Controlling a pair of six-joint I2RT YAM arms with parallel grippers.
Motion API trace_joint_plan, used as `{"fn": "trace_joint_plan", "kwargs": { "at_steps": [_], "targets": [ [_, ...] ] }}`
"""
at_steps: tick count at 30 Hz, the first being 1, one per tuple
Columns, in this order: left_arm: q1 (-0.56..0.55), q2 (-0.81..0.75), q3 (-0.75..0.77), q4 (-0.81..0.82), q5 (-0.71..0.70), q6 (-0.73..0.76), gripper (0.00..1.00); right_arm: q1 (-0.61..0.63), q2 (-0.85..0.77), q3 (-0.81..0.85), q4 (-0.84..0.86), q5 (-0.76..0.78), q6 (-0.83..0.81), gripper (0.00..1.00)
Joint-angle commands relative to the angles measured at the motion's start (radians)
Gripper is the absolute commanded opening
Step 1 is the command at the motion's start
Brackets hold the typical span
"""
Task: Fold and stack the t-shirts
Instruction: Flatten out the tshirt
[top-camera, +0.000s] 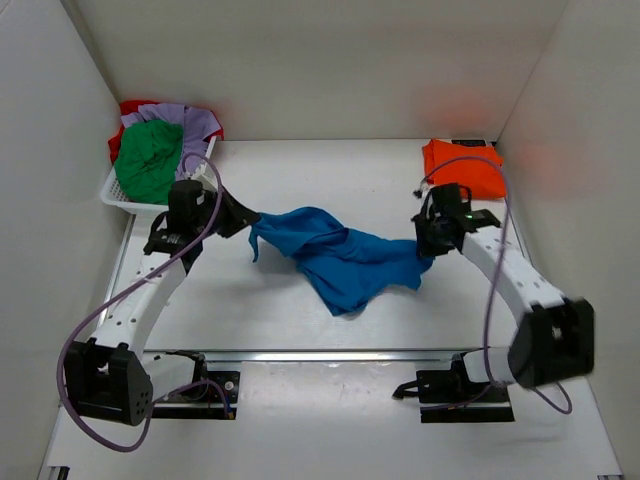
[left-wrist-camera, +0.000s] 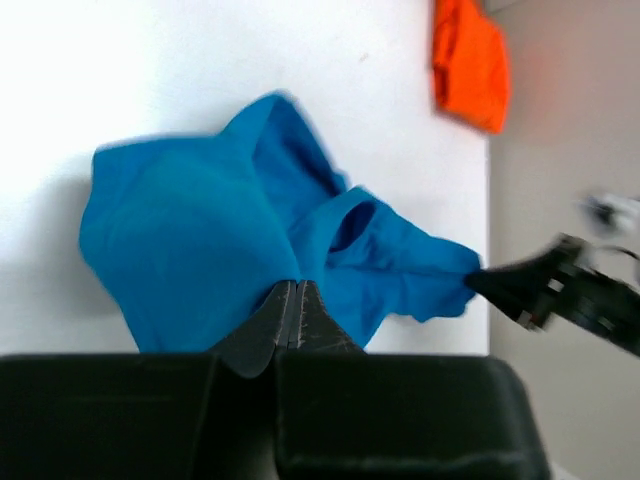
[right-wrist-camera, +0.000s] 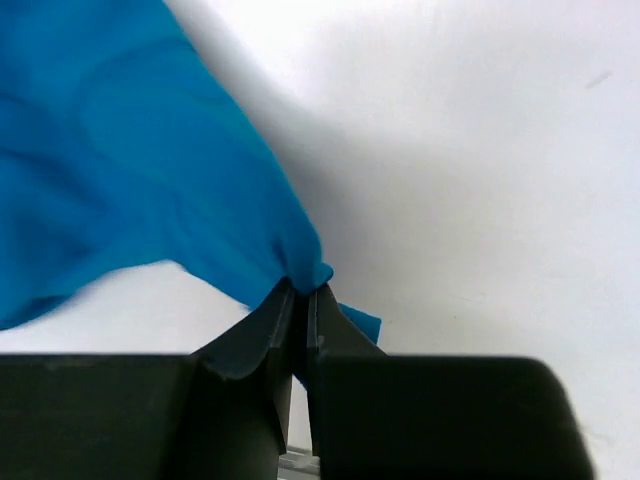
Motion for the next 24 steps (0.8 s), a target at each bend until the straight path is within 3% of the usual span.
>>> {"fn": "trace_joint_plan", "kwargs": {
  "at_steps": [1, 4, 10, 13, 17, 21, 24],
  "targets": [
    [0.018, -0.045, 0.146, 0.027, 0.034, -0.01, 0.0, 0.014, -0.321, 0.159, -0.018, -0.043, 0.139, 0.0],
    [0.052, -0.079, 0.285, 0.026, 0.038, -0.073, 0.0, -0.029, -0.519, 0.206, 0.042, -0.189, 0.191, 0.0],
    [0.06, -0.081, 0.575, -0.042, 0.069, -0.166, 0.0, -0.052, -0.654, 0.365, -0.02, -0.282, 0.171, 0.0],
    [0.075, -0.064, 0.615, -0.046, 0.1, -0.199, 0.0, -0.167, -0.688, 0.406, -0.024, -0.371, 0.148, 0.0],
    [0.08, 0.016, 0.602, -0.011, 0.149, -0.208, 0.0, -0.116, -0.639, 0.349, -0.003, -0.348, 0.151, 0.0],
    [0.054, 0.27, 0.647, 0.009, 0.227, -0.211, 0.0, -0.167, -0.511, 0.265, 0.081, -0.379, 0.12, 0.0],
    [-0.011, 0.583, 0.886, 0.018, 0.25, -0.18, 0.0, -0.211, -0.308, 0.365, 0.131, -0.315, 0.075, 0.0]
  ]
}}
